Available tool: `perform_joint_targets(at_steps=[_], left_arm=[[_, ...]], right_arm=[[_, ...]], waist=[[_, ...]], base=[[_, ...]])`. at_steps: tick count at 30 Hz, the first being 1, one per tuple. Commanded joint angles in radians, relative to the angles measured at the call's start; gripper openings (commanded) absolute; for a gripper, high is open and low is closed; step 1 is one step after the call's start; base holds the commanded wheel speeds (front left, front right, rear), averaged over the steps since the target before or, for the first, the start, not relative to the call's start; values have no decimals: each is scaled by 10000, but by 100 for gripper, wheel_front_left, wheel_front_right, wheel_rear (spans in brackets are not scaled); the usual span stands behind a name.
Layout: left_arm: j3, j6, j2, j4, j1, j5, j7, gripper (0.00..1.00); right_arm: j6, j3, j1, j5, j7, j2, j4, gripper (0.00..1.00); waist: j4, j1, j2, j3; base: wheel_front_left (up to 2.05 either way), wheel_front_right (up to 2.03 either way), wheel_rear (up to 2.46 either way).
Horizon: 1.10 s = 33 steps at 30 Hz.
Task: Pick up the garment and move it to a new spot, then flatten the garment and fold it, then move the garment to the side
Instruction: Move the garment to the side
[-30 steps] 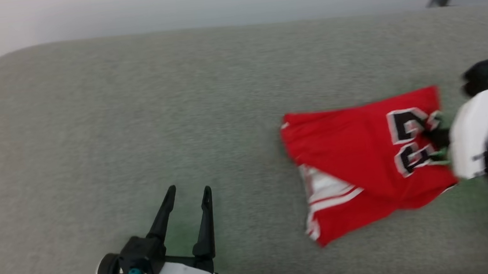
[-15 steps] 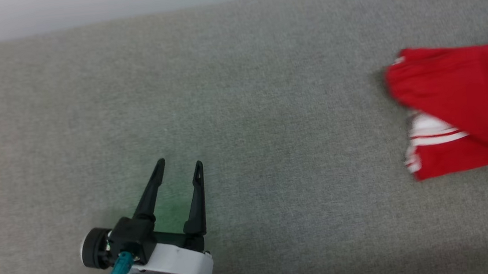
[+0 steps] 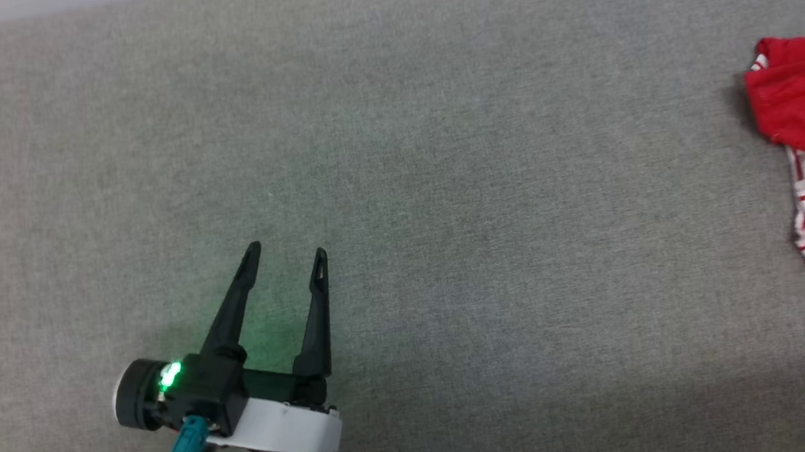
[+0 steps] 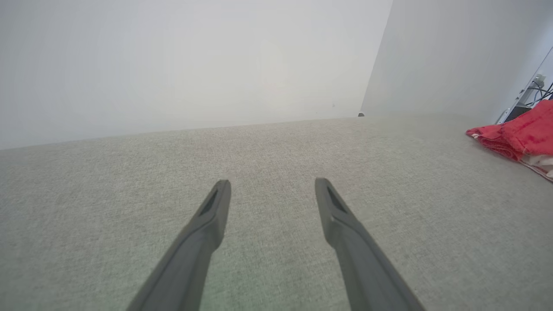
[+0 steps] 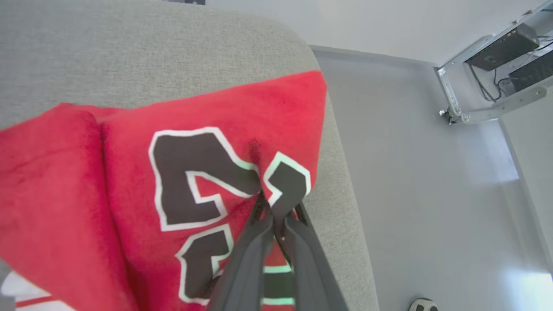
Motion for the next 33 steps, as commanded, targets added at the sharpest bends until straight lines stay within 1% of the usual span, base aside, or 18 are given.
perform_joint_targets(at_steps=[1,6,12,13,14,15,16,20,25,28,33], left_arm=[[14,-1,61,-61,-56,124,-36,100],[18,35,140,-214,-58,167,-36,100],[8,60,233,-294,-54,182,-36,100],[10,67,243,-300,-63,180,-37,100],[4,75,244,-297,-73,178,-37,100],[-10,82,245,-289,-82,179,-37,100],[-21,93,248,-278,-92,179,-37,100],[-42,106,255,-184,-135,121,-37,100],[-71,106,214,38,-80,3,-37,100],[-42,87,174,249,47,-114,-36,100],[200,107,207,585,244,-326,-24,100]], right_arm=[[-16,43,-195,-224,-260,49,172,0],[-16,116,-740,-723,-948,430,1217,0],[-16,315,-1123,-953,-1511,636,2124,0],[-16,355,-1193,-988,-1641,625,2225,16],[-16,386,-1247,-1001,-1760,634,2312,45],[-16,424,-1289,-1017,-1854,647,2414,78],[-16,458,-1325,-1013,-1945,657,2509,100],[-16,604,-1468,-958,-2210,633,2827,100],[-16,879,-1304,-870,-2553,623,3084,100],[-16,1200,-1019,-619,-2795,887,3030,100],[-16,2002,-418,-201,-3376,1357,2514,100]], waist=[[62,0,-1,149],[69,0,-1,336],[43,0,-1,364],[32,0,-1,367],[22,0,-1,359],[18,0,-1,348],[11,0,-1,336],[-5,0,-1,189],[32,0,-1,-356],[46,0,-1,-876],[37,0,-1,-1833]], base=[[0,0,0],[0,0,0],[0,0,0],[0,0,0],[0,0,0],[0,0,0],[0,0,0],[0,0,0],[0,0,0],[0,0,0],[0,0,0]])
